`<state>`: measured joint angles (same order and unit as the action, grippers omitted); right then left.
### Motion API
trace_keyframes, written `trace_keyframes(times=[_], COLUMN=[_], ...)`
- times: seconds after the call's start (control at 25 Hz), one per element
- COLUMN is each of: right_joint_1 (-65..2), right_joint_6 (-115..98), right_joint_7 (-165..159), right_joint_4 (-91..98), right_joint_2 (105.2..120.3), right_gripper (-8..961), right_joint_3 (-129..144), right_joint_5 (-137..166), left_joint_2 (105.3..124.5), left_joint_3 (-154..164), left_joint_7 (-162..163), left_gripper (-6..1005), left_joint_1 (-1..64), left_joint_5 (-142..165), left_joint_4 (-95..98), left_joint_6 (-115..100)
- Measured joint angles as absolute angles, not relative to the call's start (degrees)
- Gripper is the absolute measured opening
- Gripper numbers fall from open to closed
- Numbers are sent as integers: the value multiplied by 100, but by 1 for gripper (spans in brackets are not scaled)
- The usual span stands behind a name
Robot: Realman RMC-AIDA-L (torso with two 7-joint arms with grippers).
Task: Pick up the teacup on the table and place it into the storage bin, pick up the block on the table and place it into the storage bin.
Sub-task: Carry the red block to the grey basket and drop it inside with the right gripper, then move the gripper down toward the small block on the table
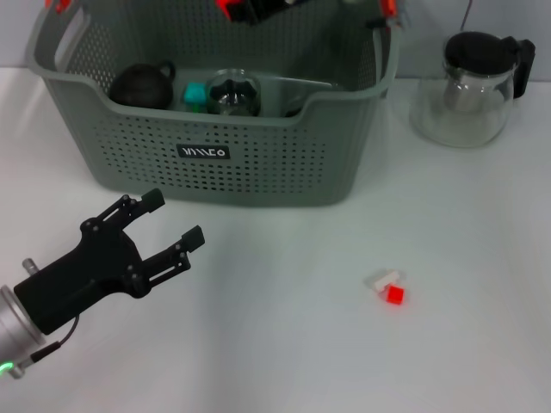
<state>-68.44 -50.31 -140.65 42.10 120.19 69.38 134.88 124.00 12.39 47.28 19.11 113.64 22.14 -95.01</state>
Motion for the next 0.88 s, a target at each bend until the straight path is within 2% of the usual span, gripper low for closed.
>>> trace_keyframes(times=[0.28, 0.48, 0.52, 0.68, 0.72, 0.88], right_joint_1=[-7499, -7444, -7399, -6811, -6556, -5020], right_joint_6=[-4690, -4673, -4675, -4922, -5060, -6043], right_joint_7=[-14335, -14333, -14339, -14261, -14177, -13051], right_joint_4=[3276, 3368, 3438, 4381, 4763, 6613], right_joint_2=[12012, 12036, 12034, 12041, 12038, 12029], right_gripper=[237, 245, 293, 484, 504, 583], right_joint_3=[6952, 6967, 6950, 6934, 6945, 7019], right_joint_5=[14029, 14081, 14073, 13729, 13510, 11705], left_joint_2=[12401, 12410, 12410, 12411, 12409, 12402], left_joint_3=[1240, 1240, 1239, 1238, 1233, 1227], left_joint_7=[4729, 4728, 4728, 4728, 4728, 4728], left_gripper=[843, 843, 843, 843, 843, 843], left_joint_1=[1913, 1916, 1915, 1903, 1901, 1898], left_joint_5=[11364, 11364, 11364, 11364, 11364, 11364], left_joint_4=[2215, 2206, 2206, 2205, 2206, 2209], left_joint_6=[-9501, -9527, -9529, -9533, -9536, -9534])
